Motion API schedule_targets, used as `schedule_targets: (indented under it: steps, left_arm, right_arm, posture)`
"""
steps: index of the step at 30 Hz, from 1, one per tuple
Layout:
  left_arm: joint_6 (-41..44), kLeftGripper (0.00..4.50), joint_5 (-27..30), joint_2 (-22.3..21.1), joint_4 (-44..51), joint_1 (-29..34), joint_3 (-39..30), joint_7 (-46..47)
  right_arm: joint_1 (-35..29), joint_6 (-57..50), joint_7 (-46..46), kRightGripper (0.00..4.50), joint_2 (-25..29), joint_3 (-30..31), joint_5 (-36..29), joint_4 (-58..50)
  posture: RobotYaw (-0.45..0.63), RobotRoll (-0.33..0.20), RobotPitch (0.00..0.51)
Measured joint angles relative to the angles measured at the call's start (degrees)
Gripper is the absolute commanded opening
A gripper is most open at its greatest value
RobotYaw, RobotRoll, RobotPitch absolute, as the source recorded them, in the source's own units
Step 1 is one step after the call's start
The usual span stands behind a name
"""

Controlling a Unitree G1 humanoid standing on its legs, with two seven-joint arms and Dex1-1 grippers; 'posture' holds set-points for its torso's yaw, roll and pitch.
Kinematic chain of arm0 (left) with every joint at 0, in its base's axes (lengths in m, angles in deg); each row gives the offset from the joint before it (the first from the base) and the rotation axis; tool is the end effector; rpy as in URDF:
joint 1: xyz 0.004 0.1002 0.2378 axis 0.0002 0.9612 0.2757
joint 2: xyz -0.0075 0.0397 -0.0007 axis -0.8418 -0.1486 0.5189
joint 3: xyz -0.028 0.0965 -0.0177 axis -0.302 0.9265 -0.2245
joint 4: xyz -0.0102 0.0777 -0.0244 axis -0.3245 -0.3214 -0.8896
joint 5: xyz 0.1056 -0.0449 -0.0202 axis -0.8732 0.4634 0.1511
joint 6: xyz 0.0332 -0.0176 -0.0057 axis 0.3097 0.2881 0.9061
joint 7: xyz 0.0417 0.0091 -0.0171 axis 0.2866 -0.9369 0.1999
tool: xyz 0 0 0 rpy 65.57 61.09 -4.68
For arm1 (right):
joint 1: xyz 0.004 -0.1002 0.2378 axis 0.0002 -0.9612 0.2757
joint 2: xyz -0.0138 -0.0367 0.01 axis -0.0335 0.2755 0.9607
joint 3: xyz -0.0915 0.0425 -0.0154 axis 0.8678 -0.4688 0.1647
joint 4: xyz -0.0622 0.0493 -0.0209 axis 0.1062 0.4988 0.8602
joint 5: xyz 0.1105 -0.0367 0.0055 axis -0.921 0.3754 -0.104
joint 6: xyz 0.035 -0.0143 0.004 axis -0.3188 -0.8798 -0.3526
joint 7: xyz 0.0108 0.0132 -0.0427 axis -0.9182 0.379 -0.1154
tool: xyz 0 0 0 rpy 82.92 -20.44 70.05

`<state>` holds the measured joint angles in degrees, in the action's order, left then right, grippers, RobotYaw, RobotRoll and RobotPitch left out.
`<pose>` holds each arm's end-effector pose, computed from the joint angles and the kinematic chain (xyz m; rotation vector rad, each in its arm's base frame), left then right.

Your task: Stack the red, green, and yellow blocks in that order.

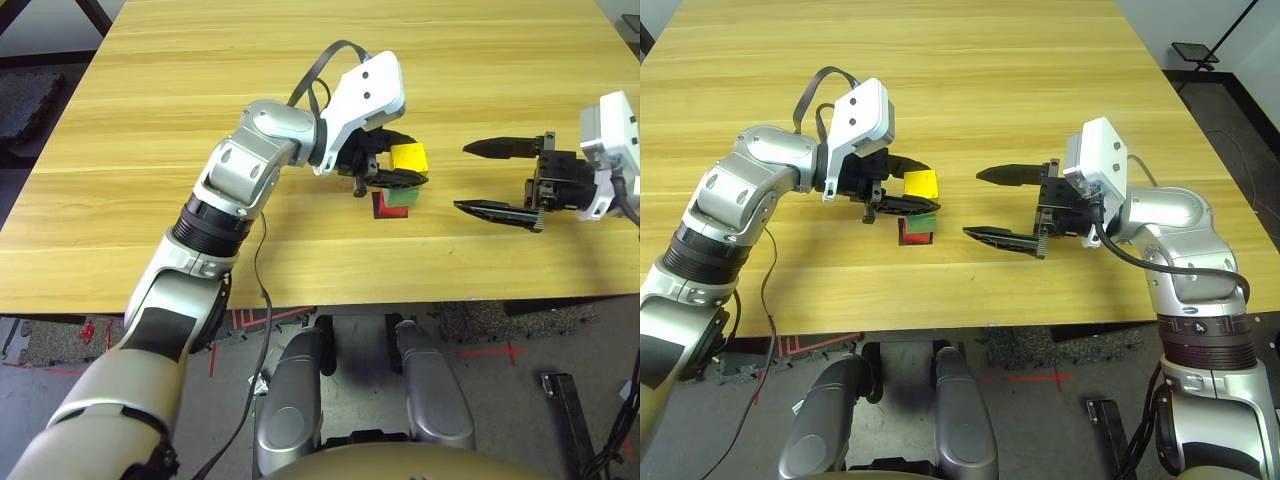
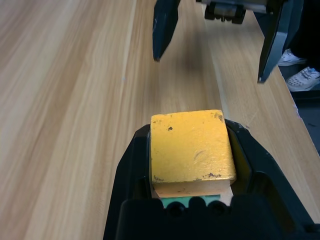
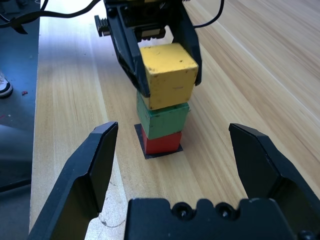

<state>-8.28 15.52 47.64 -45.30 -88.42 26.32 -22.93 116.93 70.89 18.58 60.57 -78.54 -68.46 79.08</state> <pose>0.3203 0.1046 0.2593 0.5318 0.0322 -1.3949 0.2733 -0.2589 0.2371 -0.4275 -0.0695 1.2184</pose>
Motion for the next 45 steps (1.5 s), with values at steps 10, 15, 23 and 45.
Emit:
schedule_targets:
  steps: [10, 15, 23, 45]
  left_arm:
    - [-1.0, 2.46, -0.7, 0.2, -0.8, 0.0, 0.0, 0.0]
    - [-1.1, 4.15, -1.2, 0.4, -1.6, 0.0, 0.0, 0.0]
    - [-1.6, 4.48, -1.6, -0.4, -2.9, -0.2, 0.0, -1.4]
    - [-4.6, 4.48, -3.2, -15.2, -17.6, -7.1, -8.8, -3.6]
  right_arm:
    - [0.0, 0.0, 0.0, 4.5, 0.0, 0.0, 0.0, 0.0]
    - [0.0, 0.0, 0.0, 4.5, 0.0, 0.0, 0.0, 0.0]
    - [0.0, 0.0, 0.0, 4.5, 0.0, 0.0, 0.0, 0.0]
    - [8.4, 8.6, -0.4, 4.5, 5.8, -4.1, 5.2, 20.3]
  posture:
    - [0.15, 0.071, 0.279]
    - [0.15, 0.072, 0.278]
    - [0.15, 0.078, 0.279]
    - [0.17, 0.069, 0.289]
